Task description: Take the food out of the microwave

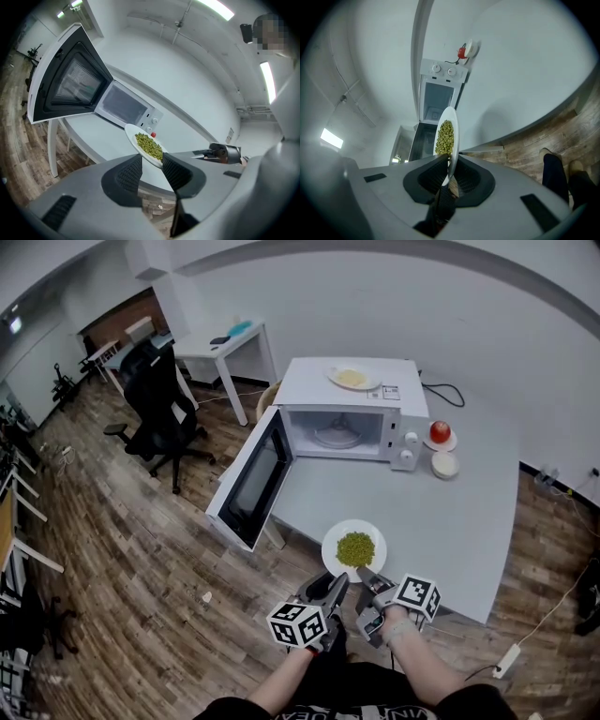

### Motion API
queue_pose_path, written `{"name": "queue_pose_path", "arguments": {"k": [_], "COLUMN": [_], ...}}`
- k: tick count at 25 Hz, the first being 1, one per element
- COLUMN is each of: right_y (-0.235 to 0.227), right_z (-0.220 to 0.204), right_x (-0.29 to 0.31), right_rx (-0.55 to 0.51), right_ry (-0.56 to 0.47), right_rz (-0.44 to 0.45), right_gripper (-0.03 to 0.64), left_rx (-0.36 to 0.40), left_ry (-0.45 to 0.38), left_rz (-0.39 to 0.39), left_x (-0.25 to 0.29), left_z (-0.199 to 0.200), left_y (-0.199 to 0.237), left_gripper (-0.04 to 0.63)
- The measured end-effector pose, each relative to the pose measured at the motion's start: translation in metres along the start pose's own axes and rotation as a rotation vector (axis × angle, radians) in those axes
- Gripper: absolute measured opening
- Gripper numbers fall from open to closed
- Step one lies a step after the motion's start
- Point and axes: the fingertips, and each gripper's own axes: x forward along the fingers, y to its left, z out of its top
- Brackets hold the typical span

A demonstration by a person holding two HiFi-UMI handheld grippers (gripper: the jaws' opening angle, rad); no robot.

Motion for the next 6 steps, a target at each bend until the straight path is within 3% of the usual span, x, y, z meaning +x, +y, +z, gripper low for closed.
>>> {"name": "queue_pose_path", "arguments": {"k": [6], "right_y": [-0.012], "right_z": [-0.019], "right_x": [-0.022], "right_rx": [-0.033], "right_ry": [0.026], "right_rz": [-0.028], "right_gripper": [0.054], "left_rx": [-0.046], "left_ry": [0.022], "left_rz": [0.016], "left_x": [-0.018], "left_z": [-0.026], "left_y": [-0.011], "left_gripper": [0.127]}}
